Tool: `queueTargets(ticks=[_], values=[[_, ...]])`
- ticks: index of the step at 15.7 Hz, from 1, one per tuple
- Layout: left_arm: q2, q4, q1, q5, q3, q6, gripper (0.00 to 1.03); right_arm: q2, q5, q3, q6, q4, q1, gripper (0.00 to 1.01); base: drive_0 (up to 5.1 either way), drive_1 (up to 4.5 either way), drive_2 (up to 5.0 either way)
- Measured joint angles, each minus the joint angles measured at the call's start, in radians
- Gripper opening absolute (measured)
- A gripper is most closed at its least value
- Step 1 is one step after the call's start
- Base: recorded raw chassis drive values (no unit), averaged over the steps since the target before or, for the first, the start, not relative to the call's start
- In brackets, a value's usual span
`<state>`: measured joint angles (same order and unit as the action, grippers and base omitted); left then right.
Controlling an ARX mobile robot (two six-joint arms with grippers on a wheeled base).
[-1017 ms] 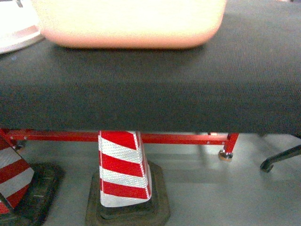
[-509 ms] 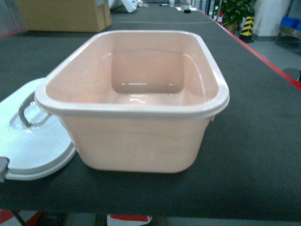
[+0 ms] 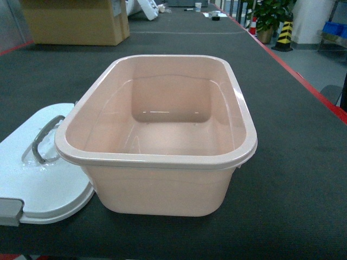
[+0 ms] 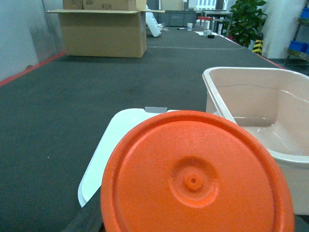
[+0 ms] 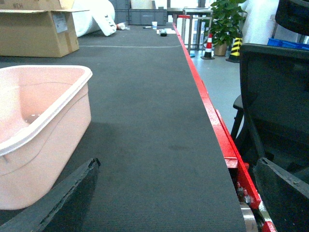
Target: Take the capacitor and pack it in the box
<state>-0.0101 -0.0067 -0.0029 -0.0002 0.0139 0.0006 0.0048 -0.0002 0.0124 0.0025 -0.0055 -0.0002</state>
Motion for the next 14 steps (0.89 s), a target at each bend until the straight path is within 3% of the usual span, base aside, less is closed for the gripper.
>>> queueTargets(ticks=[5,6,7,9,10,12,14], values=[[0.0,0.0,0.0,0.0,0.0,0.0,0.44,0.0,0.0,0.0,0.0,0.0,0.0,0.98,0.0,0.0,0.0],[-0.022,0.027,-0.02,-0.057,0.0,0.015,0.44,0.0,0.0,0.0,0.0,0.0,0.0,0.98,0.0,0.0,0.0],[-0.171,0.215,-0.084,-0.171,0.004,0.027,0.44,0.0,0.0,0.0,0.0,0.0,0.0,0.98,0.0,0.0,0.0],[-0.589,0.573,-0.19,-0.294,0.045,0.025,0.44,0.0,0.0,0.0,0.0,0.0,0.0,0.98,0.0,0.0,0.0],[-0.792,0.745,-0.248,-0.325,0.132,0.026,0.44,0.0,0.0,0.0,0.0,0.0,0.0,0.98,0.0,0.0,0.0],[-1.115,0.96,-0.35,-0.334,0.335,0.021,0.44,0.0,0.0,0.0,0.0,0.0,0.0,0.98,0.0,0.0,0.0],[-1.427,0.953,-0.426,-0.337,0.55,0.006,0.44,0.0,0.0,0.0,0.0,0.0,0.0,0.98,0.0,0.0,0.0]])
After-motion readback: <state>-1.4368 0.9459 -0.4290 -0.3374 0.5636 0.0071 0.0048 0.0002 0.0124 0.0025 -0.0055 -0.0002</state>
